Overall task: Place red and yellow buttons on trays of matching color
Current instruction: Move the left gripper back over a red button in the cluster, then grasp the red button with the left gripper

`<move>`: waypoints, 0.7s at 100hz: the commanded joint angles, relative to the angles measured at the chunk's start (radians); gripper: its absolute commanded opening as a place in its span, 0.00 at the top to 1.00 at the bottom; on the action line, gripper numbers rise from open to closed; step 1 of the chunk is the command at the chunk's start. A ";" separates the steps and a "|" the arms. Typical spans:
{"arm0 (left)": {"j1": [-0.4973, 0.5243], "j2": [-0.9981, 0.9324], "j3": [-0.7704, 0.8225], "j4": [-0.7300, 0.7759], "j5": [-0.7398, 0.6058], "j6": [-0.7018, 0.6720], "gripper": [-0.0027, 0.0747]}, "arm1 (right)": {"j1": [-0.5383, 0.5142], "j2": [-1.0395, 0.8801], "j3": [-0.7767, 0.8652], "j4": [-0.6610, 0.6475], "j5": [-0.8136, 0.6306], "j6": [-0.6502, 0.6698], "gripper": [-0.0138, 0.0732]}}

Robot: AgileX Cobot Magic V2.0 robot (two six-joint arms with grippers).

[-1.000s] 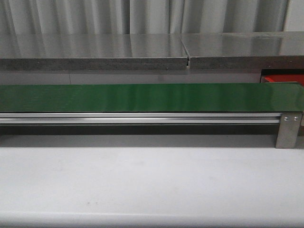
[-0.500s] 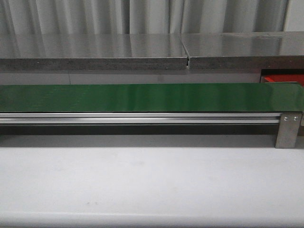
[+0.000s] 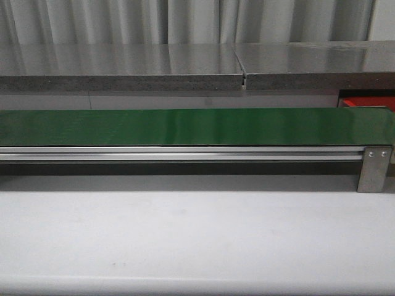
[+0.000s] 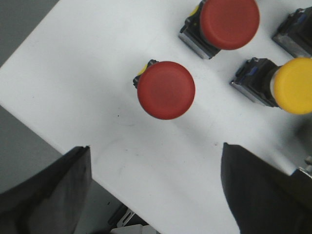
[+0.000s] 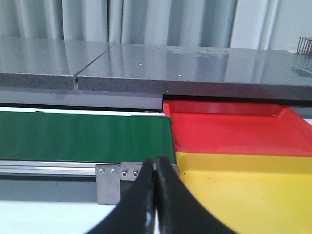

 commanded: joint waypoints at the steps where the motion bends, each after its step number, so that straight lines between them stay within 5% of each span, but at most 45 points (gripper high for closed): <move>1: -0.003 -0.021 -0.025 -0.023 -0.043 -0.002 0.27 | -0.004 -0.018 -0.022 -0.009 -0.076 -0.001 0.98; 70: -0.005 0.079 -0.025 -0.080 -0.200 0.000 0.28 | -0.004 -0.018 -0.022 -0.009 -0.069 -0.001 0.98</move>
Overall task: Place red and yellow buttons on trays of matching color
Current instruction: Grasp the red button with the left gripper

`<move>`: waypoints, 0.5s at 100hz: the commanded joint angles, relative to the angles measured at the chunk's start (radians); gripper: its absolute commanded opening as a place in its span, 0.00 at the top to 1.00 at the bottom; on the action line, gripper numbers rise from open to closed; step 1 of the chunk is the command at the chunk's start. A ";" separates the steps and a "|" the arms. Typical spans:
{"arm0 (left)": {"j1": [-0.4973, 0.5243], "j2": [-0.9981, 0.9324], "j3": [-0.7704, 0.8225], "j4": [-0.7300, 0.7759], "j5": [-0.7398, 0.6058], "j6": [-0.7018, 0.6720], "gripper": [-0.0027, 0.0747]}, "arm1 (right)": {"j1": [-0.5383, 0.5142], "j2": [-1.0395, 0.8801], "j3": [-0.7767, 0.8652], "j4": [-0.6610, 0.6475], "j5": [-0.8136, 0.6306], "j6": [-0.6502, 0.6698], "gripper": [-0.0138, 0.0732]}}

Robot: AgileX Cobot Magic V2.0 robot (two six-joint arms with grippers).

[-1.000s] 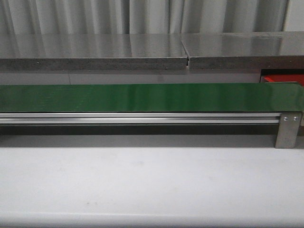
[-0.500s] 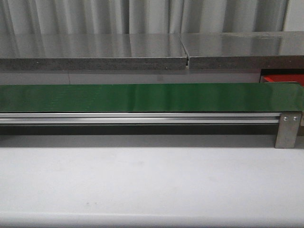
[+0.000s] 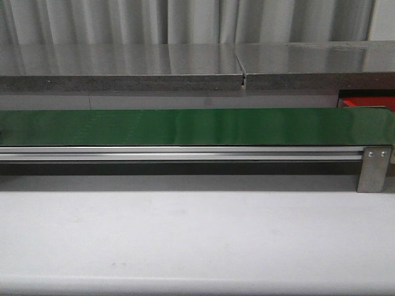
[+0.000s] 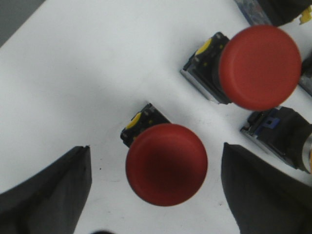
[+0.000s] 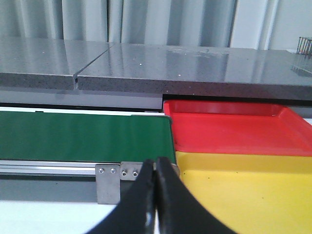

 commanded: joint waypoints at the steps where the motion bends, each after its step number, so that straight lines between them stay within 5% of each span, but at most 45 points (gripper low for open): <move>1: -0.005 -0.052 -0.025 -0.020 -0.037 -0.003 0.28 | -0.004 -0.018 -0.022 -0.009 -0.072 -0.001 0.98; 38: -0.005 -0.052 -0.025 -0.020 -0.053 -0.003 0.70 | -0.004 -0.018 -0.022 -0.009 -0.072 -0.001 0.98; 50: -0.005 -0.052 -0.025 -0.021 -0.058 -0.003 0.74 | -0.004 -0.018 -0.022 -0.009 -0.072 -0.001 0.98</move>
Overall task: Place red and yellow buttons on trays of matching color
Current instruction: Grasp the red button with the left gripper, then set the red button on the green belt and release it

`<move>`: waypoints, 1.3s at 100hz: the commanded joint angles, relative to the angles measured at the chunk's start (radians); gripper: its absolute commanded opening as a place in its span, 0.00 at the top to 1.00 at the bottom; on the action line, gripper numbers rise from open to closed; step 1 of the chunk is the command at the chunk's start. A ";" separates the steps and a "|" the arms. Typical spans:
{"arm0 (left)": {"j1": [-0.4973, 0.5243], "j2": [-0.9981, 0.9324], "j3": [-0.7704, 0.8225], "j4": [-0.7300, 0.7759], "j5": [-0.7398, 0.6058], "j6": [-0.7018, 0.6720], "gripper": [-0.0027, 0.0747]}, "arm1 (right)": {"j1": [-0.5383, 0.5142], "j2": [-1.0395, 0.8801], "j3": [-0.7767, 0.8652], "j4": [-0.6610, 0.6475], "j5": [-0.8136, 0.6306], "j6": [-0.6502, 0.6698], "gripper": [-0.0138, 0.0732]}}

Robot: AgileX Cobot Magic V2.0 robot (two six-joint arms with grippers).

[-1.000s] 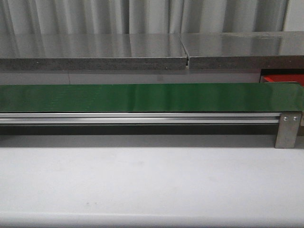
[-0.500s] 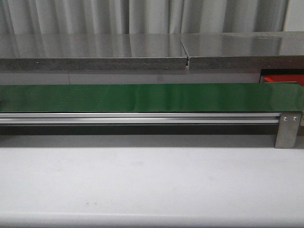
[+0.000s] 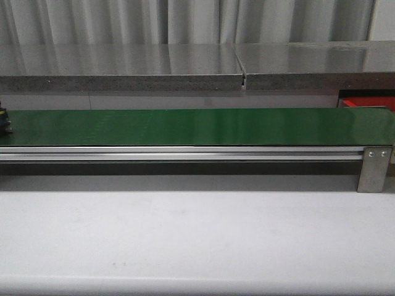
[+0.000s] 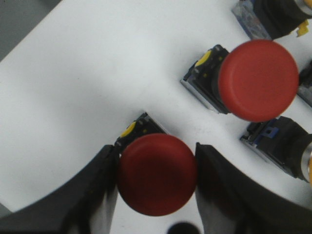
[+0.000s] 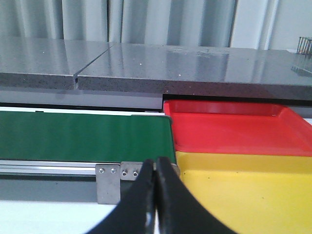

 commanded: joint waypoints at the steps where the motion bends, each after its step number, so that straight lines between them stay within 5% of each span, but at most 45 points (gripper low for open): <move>1: -0.005 -0.053 -0.025 -0.020 -0.034 -0.003 0.74 | -0.004 -0.018 -0.022 -0.009 -0.072 -0.001 0.98; 53: -0.046 -0.258 -0.025 -0.026 0.004 0.025 0.75 | -0.004 -0.018 -0.022 -0.009 -0.072 -0.001 0.98; 130: -0.375 -0.177 -0.245 -0.001 0.144 0.025 0.75 | -0.004 -0.018 -0.022 -0.009 -0.072 -0.001 0.98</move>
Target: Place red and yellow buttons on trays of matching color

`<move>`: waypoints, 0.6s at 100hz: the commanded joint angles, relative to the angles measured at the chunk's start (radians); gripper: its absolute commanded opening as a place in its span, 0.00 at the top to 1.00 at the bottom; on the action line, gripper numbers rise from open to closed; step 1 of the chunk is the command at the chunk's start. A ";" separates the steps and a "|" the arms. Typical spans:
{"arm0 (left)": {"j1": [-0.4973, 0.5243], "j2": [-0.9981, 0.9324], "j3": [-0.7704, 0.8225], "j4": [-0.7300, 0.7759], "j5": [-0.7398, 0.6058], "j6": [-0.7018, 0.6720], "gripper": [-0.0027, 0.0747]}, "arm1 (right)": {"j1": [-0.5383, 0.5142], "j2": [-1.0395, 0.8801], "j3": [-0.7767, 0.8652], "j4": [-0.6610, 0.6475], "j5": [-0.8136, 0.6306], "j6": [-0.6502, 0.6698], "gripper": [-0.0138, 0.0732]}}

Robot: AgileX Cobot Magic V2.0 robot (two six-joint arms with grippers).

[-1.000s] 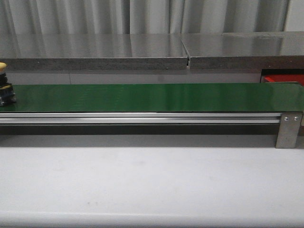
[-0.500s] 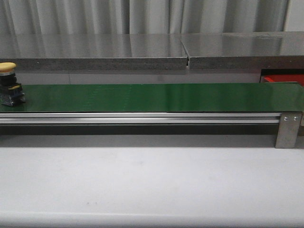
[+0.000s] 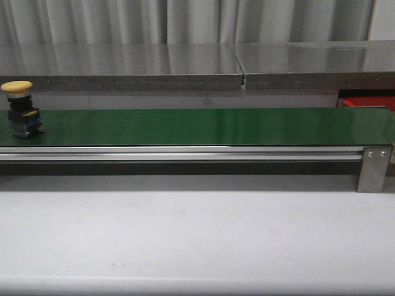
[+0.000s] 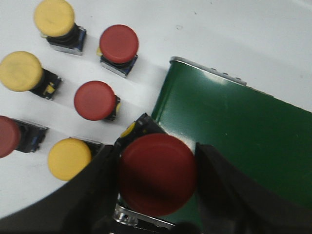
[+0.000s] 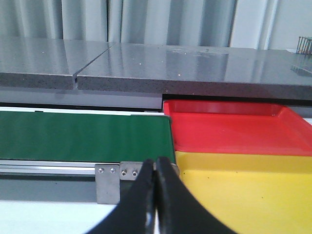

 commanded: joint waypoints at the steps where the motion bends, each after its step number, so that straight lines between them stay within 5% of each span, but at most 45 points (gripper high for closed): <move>1: -0.029 -0.036 -0.035 -0.016 -0.026 -0.002 0.75 | -0.004 -0.018 -0.022 -0.009 -0.072 -0.001 0.98; 46: -0.060 0.026 -0.035 -0.012 0.003 -0.002 0.74 | -0.004 -0.018 -0.022 -0.009 -0.072 -0.001 0.98; 60: -0.060 0.035 -0.035 -0.012 0.028 -0.002 0.64 | -0.004 -0.018 -0.022 -0.009 -0.072 -0.001 0.98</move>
